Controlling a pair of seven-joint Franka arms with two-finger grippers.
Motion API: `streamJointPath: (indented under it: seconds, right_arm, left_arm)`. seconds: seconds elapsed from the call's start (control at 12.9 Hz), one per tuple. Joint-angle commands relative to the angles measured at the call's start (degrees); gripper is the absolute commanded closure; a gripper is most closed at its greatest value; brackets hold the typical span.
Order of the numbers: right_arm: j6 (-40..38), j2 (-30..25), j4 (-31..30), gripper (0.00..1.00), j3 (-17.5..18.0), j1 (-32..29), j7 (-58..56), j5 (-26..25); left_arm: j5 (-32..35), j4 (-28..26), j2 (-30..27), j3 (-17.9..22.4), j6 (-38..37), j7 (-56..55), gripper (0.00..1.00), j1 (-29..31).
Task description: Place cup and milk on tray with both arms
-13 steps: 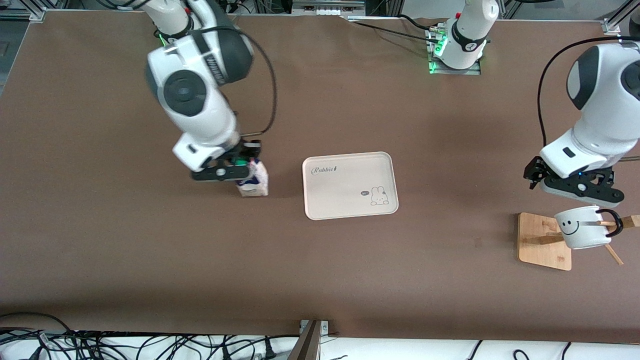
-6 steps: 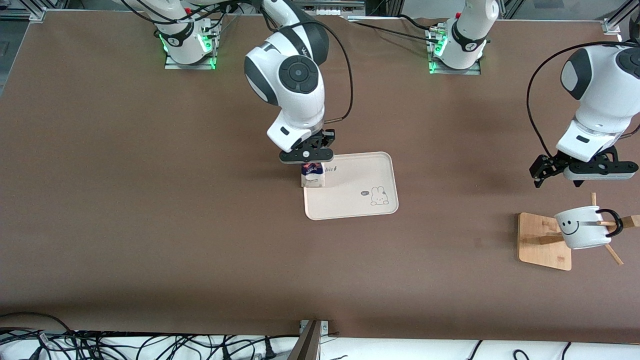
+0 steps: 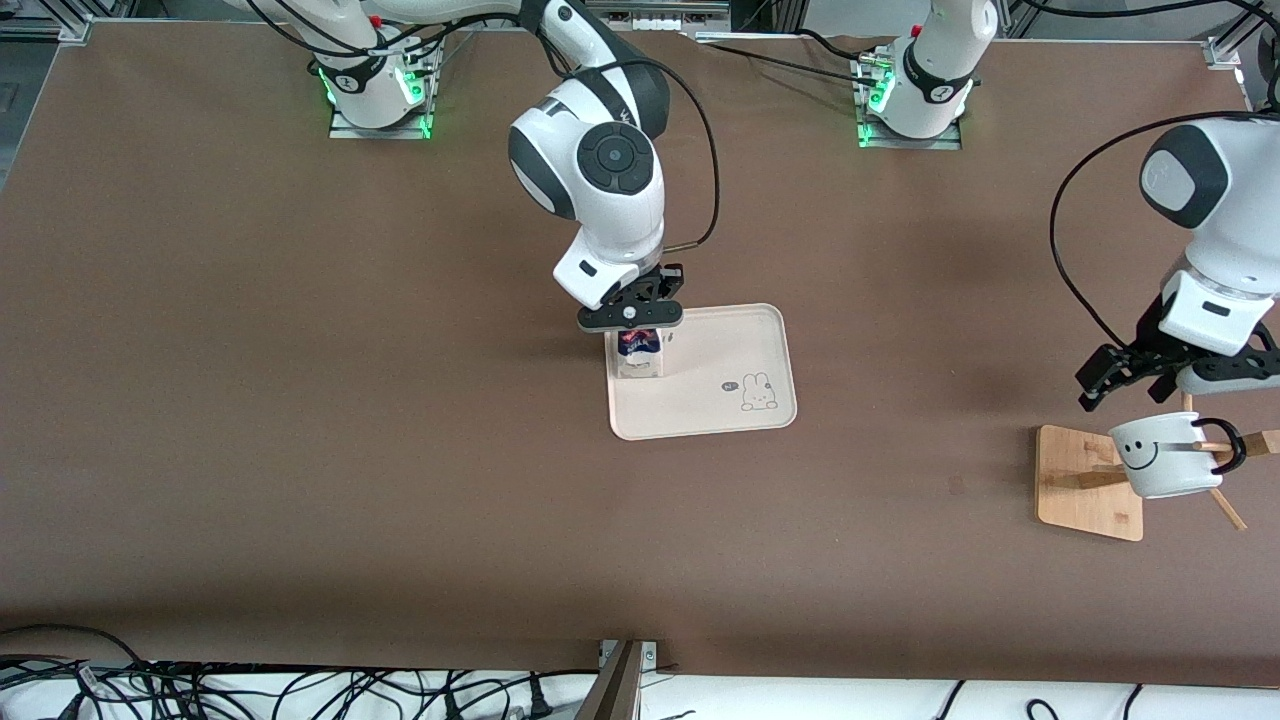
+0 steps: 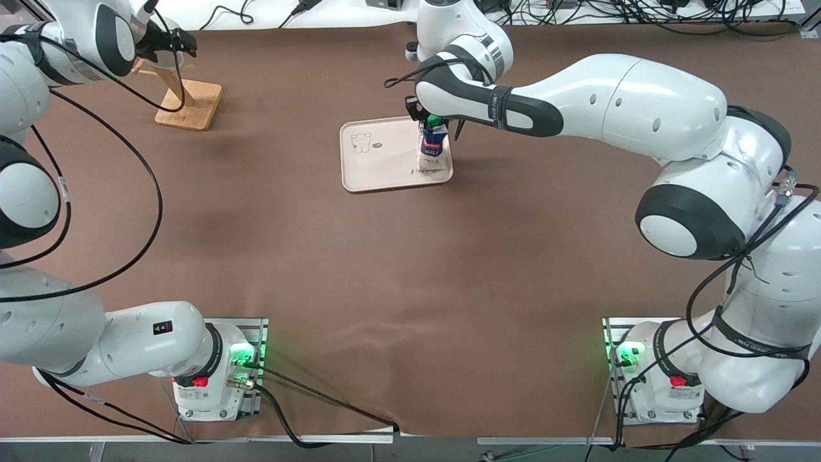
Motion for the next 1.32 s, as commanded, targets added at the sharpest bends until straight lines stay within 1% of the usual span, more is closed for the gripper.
streamJointPath:
  seconds: [0.0,0.15,0.23,0.31,0.39,0.54,0.62,0.7,0.77,0.85,0.93,1.01,1.08,1.16,1.24]
  right_arm:
    - [-0.08,1.19,1.75,0.5,-0.65,0.4,-0.47,-0.32]
    - [0.01,1.1,1.75,0.5,-0.83,0.05,-1.35,-0.23]
    - [0.01,1.19,1.75,0.5,-0.83,0.05,-1.44,-0.32]
    - [0.01,1.19,1.75,0.5,-0.83,-0.13,-1.79,-0.23]
    - [0.01,1.28,1.75,0.5,-0.83,-0.22,-2.05,-0.23]
    - [0.01,1.63,1.75,0.5,-0.83,-0.13,-1.62,-0.23]
    - [0.01,1.72,1.75,0.33,-0.83,0.04,-1.35,-0.23]
    - [0.18,1.72,1.75,0.0,-0.83,-0.13,-1.0,-0.14]
    - [0.19,1.54,1.93,0.0,-0.92,-0.3,-1.0,-0.06]
    - [0.1,1.19,2.02,0.0,-1.0,-0.39,-1.09,0.12]
    - [-0.16,0.41,2.1,0.0,-1.35,-0.57,-1.44,0.12]
    - [-0.6,-0.12,2.19,0.0,-2.14,-0.74,-1.79,0.29]
    - [-0.78,-1.43,2.11,0.0,-2.32,-1.62,-1.96,0.38]
    - [-1.04,-2.49,2.19,0.0,-2.32,-2.76,-1.97,0.38]
    - [-2.17,-3.81,2.19,0.0,-2.32,-3.98,-2.05,0.47]
  left_arm:
    - [-2.37,2.27,2.42,-0.41,-0.22,2.43,0.05,0.96]
    - [-3.96,-0.19,1.99,-0.49,0.05,2.61,0.15,2.19]
    - [-3.96,-0.28,1.99,-0.49,1.01,2.61,0.15,2.19]
    - [-3.96,-0.72,1.99,-0.67,2.93,2.61,0.13,2.19]
    - [-3.96,-1.16,1.99,-0.84,5.56,2.61,0.09,2.02]
    - [-3.96,-3.0,1.99,-1.72,10.48,2.61,0.08,2.1]
    - [-3.96,-3.88,1.99,-1.81,13.2,3.13,0.08,2.19]
    - [-3.96,-4.5,1.99,-1.81,14.97,3.57,0.08,2.19]
    - [-3.96,-5.37,2.07,-1.81,16.64,3.58,0.08,2.28]
    - [-3.96,-5.64,2.25,-1.81,18.23,3.66,0.14,2.37]
    - [-3.88,-5.47,2.43,-1.81,18.76,3.75,0.27,2.45]
    - [-3.79,-5.03,2.6,-1.9,18.86,3.75,0.45,2.28]
    - [-3.87,-4.77,2.69,-1.9,18.86,3.75,0.53,2.19]
    - [-3.79,-4.59,2.86,-1.9,18.86,3.75,0.66,2.19]
    - [-3.79,-4.5,3.13,-1.9,18.86,3.66,0.74,2.19]
